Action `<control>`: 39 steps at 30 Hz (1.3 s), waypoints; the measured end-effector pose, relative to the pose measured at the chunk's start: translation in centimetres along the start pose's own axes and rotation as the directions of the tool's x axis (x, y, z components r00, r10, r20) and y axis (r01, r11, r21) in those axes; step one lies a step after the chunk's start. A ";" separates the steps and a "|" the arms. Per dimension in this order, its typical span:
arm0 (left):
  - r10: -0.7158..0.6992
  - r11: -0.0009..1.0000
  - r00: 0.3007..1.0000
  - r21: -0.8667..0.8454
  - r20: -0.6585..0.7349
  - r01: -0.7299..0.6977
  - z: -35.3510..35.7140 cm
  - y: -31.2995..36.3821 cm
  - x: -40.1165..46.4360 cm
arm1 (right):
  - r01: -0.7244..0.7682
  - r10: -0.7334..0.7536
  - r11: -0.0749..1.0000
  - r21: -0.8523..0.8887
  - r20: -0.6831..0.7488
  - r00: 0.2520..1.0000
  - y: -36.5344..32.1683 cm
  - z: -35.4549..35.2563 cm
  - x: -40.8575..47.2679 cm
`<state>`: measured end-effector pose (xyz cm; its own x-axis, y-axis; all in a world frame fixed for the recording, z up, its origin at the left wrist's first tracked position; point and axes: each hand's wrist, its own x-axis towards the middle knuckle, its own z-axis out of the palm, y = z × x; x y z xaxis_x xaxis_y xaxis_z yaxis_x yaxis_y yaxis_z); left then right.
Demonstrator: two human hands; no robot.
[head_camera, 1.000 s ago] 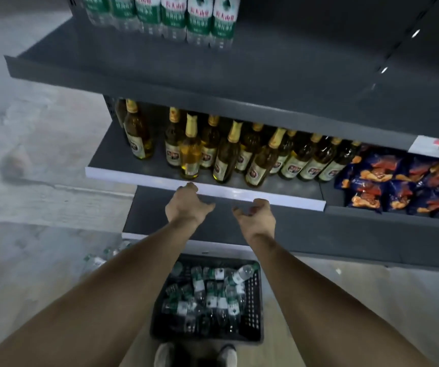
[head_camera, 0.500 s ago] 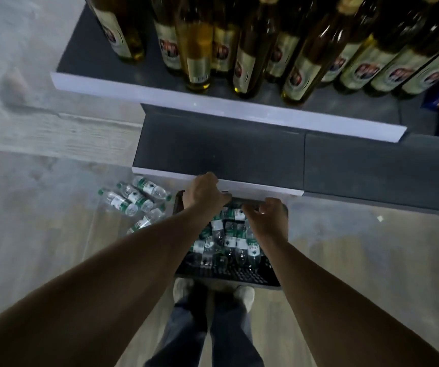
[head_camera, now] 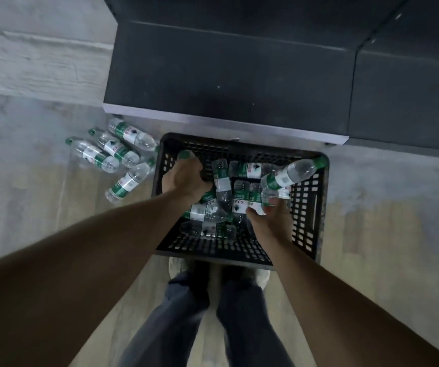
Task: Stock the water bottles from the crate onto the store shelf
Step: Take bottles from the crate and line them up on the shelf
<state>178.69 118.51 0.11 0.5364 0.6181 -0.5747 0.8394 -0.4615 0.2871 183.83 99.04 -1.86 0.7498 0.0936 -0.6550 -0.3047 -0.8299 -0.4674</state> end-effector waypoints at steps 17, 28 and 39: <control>0.059 0.978 0.916 0.158 0.398 -0.132 18.5 -7.2 8.8 | -0.429 0.433 0.858 0.282 0.053 0.900 12.9 10.8 13.3; 0.103 0.687 0.835 0.568 0.541 -0.453 22.3 -9.7 12.0 | -0.523 0.564 -0.019 0.852 0.441 0.699 14.5 11.6 19.4; 0.104 0.771 0.896 0.535 0.431 -0.347 22.5 -11.0 12.5 | -0.342 0.612 -0.265 0.902 0.431 0.663 12.4 12.0 20.1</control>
<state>174.19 117.05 -27.50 0.5301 0.2314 -0.8157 0.4138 -0.9103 0.0106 188.04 97.28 -27.93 0.0570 -0.2087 -0.9763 -0.7052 0.6838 -0.1874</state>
